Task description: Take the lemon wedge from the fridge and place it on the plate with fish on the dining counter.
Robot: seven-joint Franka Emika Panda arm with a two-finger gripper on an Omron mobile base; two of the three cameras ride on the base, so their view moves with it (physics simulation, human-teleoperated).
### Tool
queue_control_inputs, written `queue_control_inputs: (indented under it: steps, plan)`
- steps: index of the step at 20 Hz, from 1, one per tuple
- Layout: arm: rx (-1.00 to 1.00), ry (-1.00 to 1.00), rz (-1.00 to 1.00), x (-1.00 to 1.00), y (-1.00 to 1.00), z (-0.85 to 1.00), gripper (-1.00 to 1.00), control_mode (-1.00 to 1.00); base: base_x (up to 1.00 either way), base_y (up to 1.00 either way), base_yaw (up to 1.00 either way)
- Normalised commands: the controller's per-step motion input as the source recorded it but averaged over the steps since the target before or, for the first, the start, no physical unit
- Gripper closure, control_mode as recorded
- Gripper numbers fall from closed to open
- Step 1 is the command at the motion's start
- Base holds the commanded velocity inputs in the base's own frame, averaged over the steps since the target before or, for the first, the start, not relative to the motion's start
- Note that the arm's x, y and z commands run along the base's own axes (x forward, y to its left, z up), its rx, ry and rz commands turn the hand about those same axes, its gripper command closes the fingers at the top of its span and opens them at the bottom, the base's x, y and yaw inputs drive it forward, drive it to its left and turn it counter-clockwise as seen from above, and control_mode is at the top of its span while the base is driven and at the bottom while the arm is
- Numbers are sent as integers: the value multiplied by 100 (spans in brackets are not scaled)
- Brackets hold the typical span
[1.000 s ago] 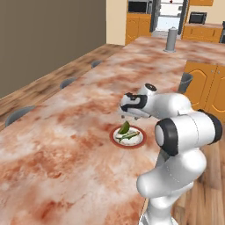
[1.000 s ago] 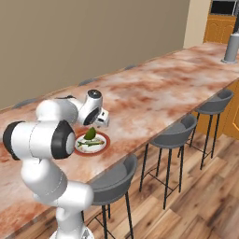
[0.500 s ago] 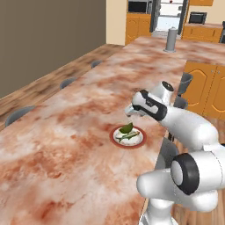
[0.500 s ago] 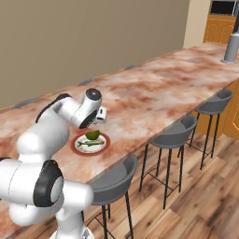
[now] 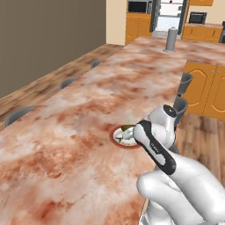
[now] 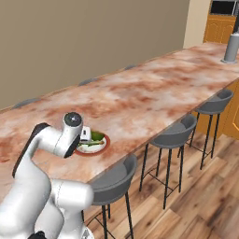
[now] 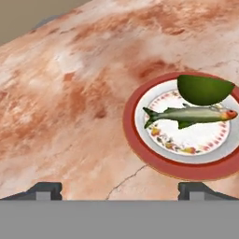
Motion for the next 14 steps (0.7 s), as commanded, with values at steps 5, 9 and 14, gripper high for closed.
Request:
queue_control_inputs:
  steps: [5, 9, 14]
  plan:
    - [-32, -13, 33, -100, 72, -23, -100, -100, 0, 0, 0]
    - [-41, -2, 37, -100, 100, -4, -100, -100, 0, 0, 0]
    - [-26, -8, 42, -85, 96, 22, -100, -100, 0, 0, 0]
